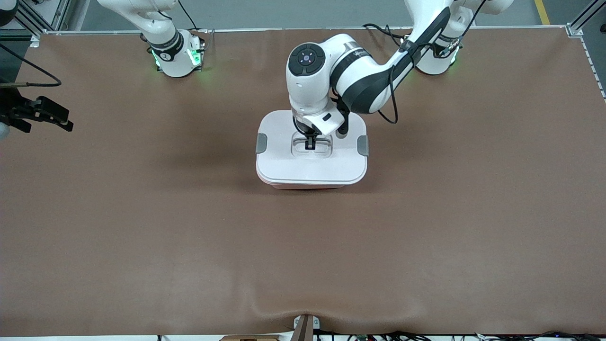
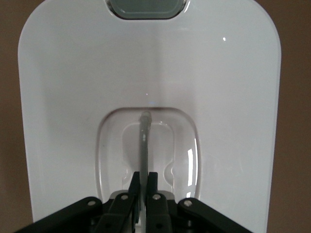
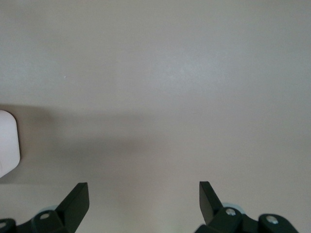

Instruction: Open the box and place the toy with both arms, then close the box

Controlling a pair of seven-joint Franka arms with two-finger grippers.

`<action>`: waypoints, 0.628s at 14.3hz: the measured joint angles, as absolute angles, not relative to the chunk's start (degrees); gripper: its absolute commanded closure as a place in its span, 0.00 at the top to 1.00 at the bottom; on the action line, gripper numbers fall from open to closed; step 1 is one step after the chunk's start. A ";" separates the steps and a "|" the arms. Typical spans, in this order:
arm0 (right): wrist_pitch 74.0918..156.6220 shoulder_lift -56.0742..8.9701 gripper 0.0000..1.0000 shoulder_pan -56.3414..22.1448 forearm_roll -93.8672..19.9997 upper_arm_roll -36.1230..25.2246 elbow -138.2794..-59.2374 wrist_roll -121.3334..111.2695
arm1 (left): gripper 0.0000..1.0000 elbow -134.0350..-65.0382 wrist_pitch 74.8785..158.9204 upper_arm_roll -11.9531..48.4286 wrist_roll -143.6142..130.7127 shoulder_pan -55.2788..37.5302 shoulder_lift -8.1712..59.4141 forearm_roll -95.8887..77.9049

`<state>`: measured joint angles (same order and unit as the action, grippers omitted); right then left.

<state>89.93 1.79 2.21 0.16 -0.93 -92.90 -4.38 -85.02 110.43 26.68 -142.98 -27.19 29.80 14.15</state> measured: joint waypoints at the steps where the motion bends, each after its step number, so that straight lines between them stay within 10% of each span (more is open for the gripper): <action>1: 89.87 1.76 1.00 2.21 0.16 -0.93 -92.90 -4.33 | 0.00 -85.13 110.43 26.69 -142.98 -27.20 29.88 14.15; 9: 89.84 1.74 1.00 2.25 -1.42 -1.01 -92.90 -2.23 | 0.00 -85.47 111.39 26.73 -142.98 -28.11 31.00 14.15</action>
<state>89.84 1.74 2.25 -1.42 -1.01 -92.90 -2.23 -85.47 111.39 26.73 -142.98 -28.11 31.00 14.15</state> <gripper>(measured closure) 0.000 0.930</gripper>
